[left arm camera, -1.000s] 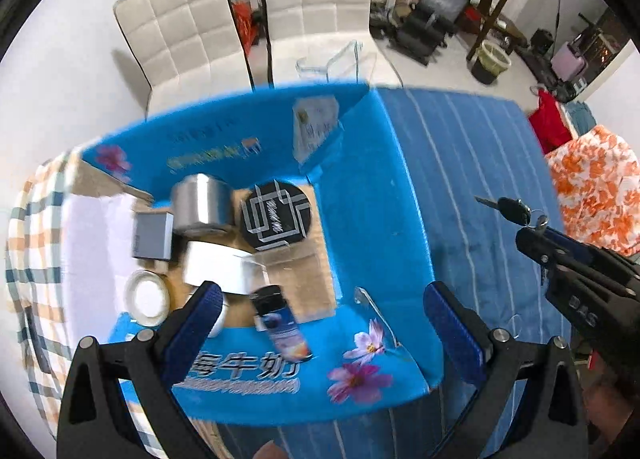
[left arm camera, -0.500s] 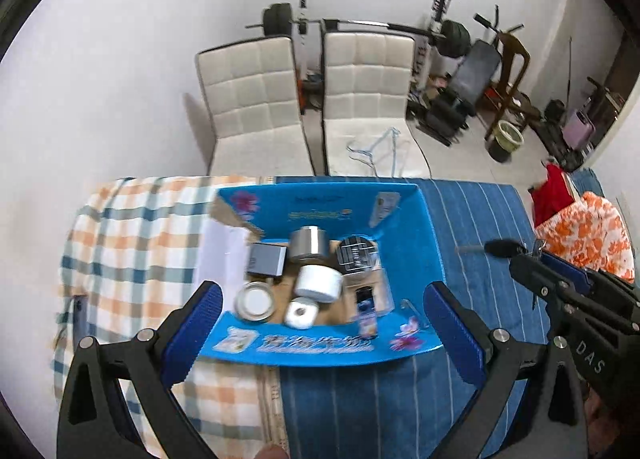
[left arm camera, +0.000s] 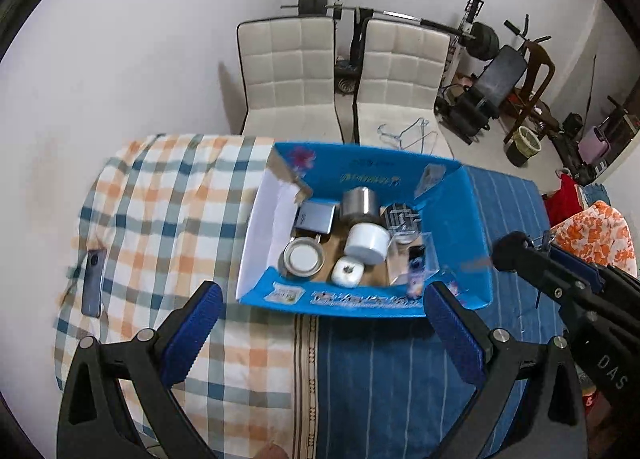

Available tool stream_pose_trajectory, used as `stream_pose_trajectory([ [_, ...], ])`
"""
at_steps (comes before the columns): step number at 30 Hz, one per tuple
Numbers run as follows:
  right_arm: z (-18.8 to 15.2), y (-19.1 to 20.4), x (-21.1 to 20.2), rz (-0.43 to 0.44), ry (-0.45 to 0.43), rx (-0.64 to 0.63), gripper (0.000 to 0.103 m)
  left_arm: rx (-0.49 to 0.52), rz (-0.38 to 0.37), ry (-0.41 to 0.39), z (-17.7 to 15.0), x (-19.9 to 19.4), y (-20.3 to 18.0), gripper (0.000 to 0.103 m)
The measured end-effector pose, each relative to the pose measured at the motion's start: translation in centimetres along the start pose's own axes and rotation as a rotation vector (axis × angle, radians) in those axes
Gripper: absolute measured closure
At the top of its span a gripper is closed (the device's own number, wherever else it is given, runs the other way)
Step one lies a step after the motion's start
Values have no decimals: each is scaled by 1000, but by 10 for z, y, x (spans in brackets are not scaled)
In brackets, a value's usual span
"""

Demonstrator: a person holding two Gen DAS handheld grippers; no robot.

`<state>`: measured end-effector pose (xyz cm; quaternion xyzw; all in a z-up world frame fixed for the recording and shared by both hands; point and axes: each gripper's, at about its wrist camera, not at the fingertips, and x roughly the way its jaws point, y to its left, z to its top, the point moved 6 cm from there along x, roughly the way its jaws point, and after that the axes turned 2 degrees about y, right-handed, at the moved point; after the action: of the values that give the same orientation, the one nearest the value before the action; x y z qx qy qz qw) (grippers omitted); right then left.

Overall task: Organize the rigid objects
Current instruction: 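Carry the car key into the blue box and open the right tool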

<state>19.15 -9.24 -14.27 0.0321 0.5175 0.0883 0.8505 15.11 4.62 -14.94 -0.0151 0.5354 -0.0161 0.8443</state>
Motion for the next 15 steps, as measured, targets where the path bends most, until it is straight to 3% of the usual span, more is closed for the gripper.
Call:
stream_pose_trajectory([
  [9,-17,-28,90,58,102,116,71,-14,-44,138,-17,82,11,0],
  [15,-28,-58,158,39,187,191,71,-21,-50,192,-17,125,11,0],
])
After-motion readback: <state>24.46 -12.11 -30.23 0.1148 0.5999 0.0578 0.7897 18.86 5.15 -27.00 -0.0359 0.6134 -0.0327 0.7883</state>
